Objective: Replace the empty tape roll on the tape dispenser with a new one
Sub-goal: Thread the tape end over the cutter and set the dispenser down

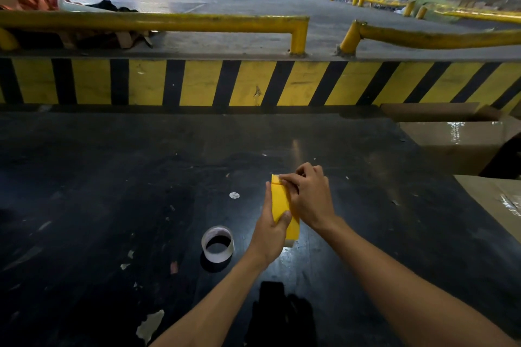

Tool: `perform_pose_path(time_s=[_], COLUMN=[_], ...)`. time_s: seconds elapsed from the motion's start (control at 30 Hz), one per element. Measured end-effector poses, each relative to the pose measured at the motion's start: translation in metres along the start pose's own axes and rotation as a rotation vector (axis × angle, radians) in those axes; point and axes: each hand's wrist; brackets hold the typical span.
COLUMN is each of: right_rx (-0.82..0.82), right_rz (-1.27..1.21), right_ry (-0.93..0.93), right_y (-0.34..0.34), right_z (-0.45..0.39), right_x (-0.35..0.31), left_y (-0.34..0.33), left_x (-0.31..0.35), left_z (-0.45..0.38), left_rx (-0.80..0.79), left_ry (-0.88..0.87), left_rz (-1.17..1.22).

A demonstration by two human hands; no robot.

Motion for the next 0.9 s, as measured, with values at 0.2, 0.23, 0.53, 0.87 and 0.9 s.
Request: perform_pose_path(time_s=[0.2,0.23,0.53,0.87,0.9], right_rx=[-0.315,-0.357,-0.335,-0.341,-0.338], right_rz=[-0.227,-0.337,-0.944,-1.029,-1.028], right_ry=[-0.314,-0.385,-0.799,-0.729,-0.731], right_y=[0.004,0.005,-0.002,-0.005,-0.009], right_z=[0.021,0.024,0.039,0.04,0.041], right_x=[-0.015,-0.017,-0.002,0.016,0.019], left_y=[0.003,0.004,0.004,0.0,0.001], left_x=[-0.002,-0.004,-0.014,-0.015,-0.016], left_z=[-0.001,0.0,0.01,0.011,0.011], left_rx=[0.156,0.167,0.052,-0.037,-0.054], left_ry=[-0.056,-0.077,-0.215,-0.284,-0.297], left_rz=[-0.275,-0.334,-0.725,-0.806,-0.791])
Point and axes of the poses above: each hand's wrist, its own z-axis away from the middle knuckle, its own y-axis out of the back of the hand, x = y × z, and after that the axes turned 4 degrees about x, right-handed
